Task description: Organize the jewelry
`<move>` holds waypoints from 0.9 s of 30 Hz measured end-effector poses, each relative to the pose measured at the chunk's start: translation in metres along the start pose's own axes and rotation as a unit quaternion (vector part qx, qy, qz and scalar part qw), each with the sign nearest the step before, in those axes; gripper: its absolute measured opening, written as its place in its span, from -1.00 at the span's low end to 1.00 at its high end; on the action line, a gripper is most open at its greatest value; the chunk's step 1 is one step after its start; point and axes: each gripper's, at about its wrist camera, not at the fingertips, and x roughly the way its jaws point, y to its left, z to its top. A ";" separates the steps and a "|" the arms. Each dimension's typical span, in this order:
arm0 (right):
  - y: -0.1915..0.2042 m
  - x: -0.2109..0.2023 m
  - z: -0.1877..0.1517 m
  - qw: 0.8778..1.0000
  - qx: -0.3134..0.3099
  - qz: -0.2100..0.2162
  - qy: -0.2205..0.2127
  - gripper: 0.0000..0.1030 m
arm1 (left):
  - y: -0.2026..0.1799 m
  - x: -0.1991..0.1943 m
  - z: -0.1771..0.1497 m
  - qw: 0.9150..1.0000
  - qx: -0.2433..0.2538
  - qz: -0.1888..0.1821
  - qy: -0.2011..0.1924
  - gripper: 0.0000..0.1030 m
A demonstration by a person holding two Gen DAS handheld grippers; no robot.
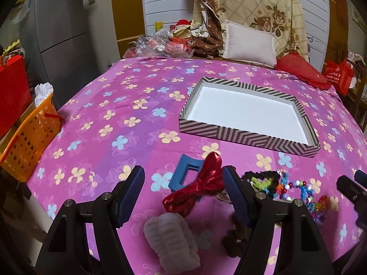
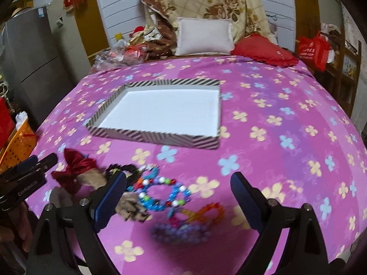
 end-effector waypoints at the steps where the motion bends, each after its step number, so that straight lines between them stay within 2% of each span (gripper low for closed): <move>1: 0.002 -0.001 -0.001 1.000 -0.002 0.001 0.000 0.84 | 0.000 -0.002 -0.001 1.000 -0.001 0.000 -0.001 0.37; 27: 0.019 -0.039 -0.020 1.000 -0.009 -0.008 -0.005 0.84 | -0.016 -0.042 -0.026 1.000 -0.001 -0.027 0.008 0.37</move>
